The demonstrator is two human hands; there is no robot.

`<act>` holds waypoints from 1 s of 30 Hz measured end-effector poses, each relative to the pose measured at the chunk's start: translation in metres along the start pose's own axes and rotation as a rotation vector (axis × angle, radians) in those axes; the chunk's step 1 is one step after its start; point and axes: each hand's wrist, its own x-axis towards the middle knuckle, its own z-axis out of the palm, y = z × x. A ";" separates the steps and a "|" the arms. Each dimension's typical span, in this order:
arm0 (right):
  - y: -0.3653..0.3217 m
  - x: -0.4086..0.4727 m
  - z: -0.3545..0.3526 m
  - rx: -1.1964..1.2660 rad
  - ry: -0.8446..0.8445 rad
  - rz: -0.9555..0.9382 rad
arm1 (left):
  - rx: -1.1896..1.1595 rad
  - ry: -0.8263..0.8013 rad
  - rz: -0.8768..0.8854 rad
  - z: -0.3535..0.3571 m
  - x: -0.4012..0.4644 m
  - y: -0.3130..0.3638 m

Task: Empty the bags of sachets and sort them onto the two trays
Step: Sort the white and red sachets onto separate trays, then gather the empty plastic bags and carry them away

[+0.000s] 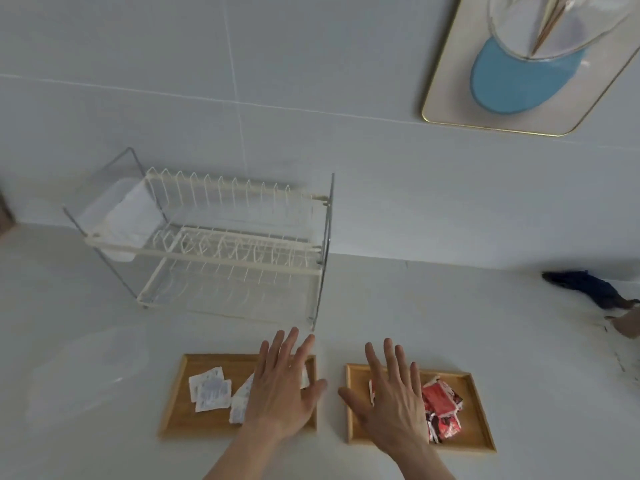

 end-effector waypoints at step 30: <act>-0.381 0.063 0.073 0.488 -0.465 0.061 | -0.290 0.299 -0.847 -0.100 -0.075 -0.345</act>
